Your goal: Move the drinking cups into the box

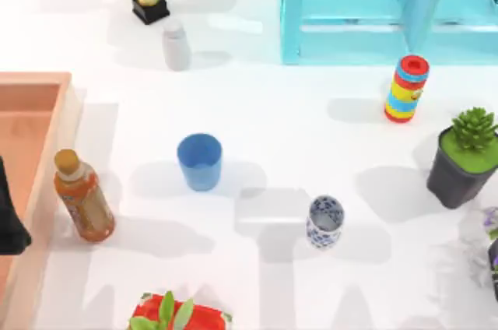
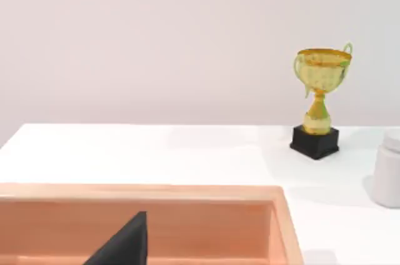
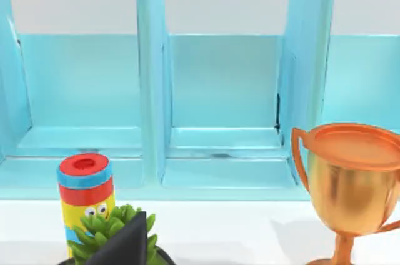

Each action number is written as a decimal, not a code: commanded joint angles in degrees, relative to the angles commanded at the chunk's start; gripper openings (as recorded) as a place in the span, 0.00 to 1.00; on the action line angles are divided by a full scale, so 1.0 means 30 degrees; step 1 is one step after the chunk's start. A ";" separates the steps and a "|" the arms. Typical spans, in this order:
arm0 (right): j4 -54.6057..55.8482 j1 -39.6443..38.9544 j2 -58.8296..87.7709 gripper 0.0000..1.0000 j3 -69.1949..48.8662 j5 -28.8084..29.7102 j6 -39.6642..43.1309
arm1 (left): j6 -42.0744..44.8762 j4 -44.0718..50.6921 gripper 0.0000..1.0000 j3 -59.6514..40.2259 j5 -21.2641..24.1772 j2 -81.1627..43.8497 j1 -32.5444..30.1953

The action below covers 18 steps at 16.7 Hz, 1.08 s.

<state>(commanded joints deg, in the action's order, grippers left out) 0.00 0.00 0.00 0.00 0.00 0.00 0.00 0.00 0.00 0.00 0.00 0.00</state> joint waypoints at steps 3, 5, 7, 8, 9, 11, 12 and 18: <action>0.0000 0.0000 0.0000 1.00 0.0000 0.0000 0.0000 | -0.0040 0.0106 1.00 -0.0159 0.0001 -0.0171 -0.0047; 0.0000 0.0000 0.0000 1.00 0.0000 0.0000 0.0000 | -0.0254 0.0666 1.00 -0.0993 0.0007 -0.1049 -0.0296; 0.0000 0.0000 0.0000 1.00 0.0000 0.0000 0.0000 | -0.0637 0.1672 1.00 -0.2475 0.0022 -0.2591 -0.0745; 0.0000 0.0000 0.0000 1.00 0.0000 0.0000 0.0000 | -0.0888 0.2330 1.00 -0.3436 0.0033 -0.3589 -0.1038; 0.0000 0.0000 0.0000 1.00 0.0000 0.0000 0.0000 | -0.1182 0.3099 1.00 -0.4547 0.0045 -0.4747 -0.1378; 0.0000 0.0000 0.0000 1.00 0.0000 0.0000 0.0000 | -0.1869 0.4880 1.00 -0.7110 0.0072 -0.7427 -0.2160; 0.0000 0.0000 0.0000 1.00 0.0000 0.0000 0.0000 | -0.2255 0.5871 1.00 -0.8539 0.0086 -0.8932 -0.2591; 0.0000 0.0000 0.0000 1.00 0.0000 0.0000 0.0000 | -0.4978 1.2722 1.00 -1.8473 0.0161 -1.9608 -0.5504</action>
<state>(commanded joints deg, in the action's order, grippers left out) 0.00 0.00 0.00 0.00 0.00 0.00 -14.93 38.16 -55.42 0.48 -58.82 -16.51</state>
